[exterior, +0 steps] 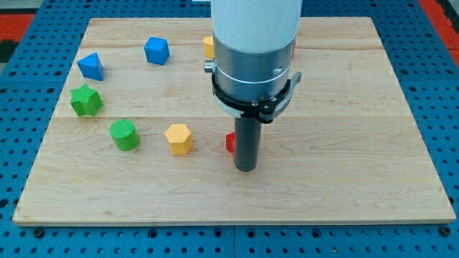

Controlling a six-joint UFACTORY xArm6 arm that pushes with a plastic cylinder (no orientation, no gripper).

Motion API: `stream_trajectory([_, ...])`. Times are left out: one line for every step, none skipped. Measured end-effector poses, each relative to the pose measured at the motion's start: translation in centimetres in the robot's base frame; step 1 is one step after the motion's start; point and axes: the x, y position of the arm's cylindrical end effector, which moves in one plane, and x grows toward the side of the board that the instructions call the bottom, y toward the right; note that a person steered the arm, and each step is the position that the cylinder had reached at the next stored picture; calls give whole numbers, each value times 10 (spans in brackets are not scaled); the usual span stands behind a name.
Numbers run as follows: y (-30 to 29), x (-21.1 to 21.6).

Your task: Move your arm to the top right of the green circle

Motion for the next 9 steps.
stream_trajectory([1, -2])
stream_trajectory([2, -1])
stream_trajectory([39, -1])
stream_trajectory([97, -4])
stream_trajectory([116, -19])
stream_trajectory([89, -53])
stream_trajectory([50, -85])
stream_trajectory([-31, -134])
stream_trajectory([-102, -132])
